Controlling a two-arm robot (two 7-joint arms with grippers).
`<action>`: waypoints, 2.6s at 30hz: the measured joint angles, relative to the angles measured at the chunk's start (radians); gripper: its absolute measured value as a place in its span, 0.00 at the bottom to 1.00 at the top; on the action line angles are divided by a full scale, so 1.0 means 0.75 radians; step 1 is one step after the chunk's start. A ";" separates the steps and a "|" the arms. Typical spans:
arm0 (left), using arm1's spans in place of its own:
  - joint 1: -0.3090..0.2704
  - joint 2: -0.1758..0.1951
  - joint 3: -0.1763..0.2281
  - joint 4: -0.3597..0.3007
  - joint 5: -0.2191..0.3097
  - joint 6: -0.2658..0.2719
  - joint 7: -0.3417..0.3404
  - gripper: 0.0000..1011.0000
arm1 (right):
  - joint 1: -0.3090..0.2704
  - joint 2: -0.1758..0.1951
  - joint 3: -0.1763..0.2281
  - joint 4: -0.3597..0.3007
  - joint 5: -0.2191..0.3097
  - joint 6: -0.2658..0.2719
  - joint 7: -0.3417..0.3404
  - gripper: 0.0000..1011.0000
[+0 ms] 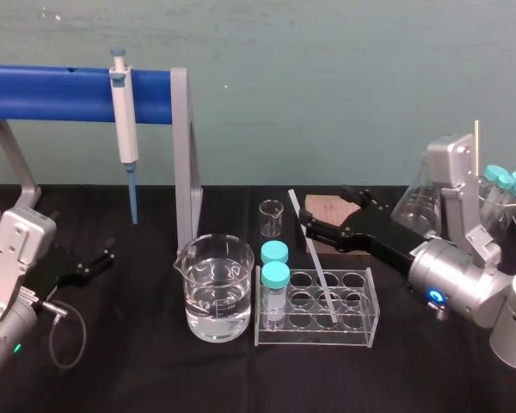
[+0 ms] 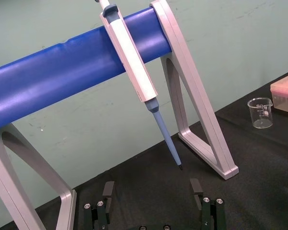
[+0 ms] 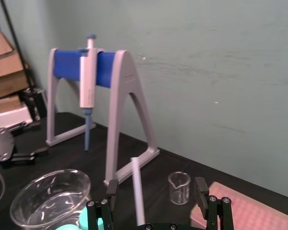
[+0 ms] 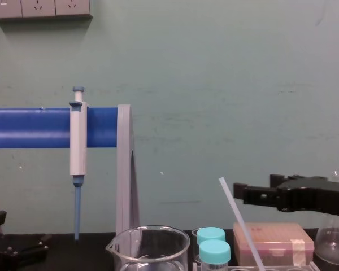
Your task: Pick up the stirring rod with one hand, then place it down.
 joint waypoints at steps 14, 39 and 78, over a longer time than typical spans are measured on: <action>0.000 0.000 0.000 0.000 0.000 0.000 0.000 0.99 | 0.085 -0.073 -0.049 0.113 -0.103 0.012 0.073 0.99; 0.000 0.000 0.000 0.000 0.000 0.000 0.000 0.99 | 0.111 -0.142 -0.022 0.203 -0.153 0.062 0.076 0.99; 0.000 0.000 0.000 0.000 0.000 0.000 0.000 0.99 | 0.110 -0.142 -0.022 0.202 -0.150 0.060 0.074 0.14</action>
